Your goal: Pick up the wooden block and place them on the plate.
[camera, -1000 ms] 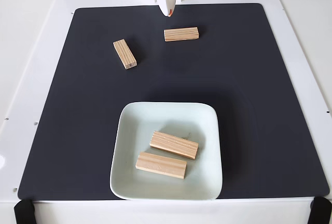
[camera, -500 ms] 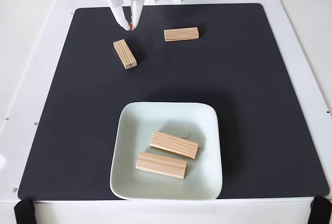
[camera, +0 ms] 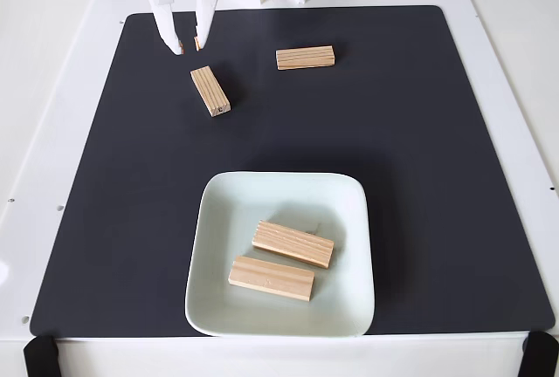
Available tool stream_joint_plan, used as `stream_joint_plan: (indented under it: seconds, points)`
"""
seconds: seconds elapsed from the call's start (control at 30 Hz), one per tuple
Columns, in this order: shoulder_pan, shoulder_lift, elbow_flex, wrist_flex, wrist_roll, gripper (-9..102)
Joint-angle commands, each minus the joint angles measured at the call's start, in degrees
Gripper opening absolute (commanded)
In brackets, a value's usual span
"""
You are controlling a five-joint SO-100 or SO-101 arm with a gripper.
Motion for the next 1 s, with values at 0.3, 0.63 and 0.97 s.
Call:
stream_joint_plan:
  seconds: [0.3,0.63,0.97]
  points:
    - [-7.1,-3.9,-0.2,0.2,0.4,39]
    - [-7.3,-10.6,-1.1,-0.7,0.4,39]
    - [-5.6,-15.4,-1.1,-3.6,0.0,39]
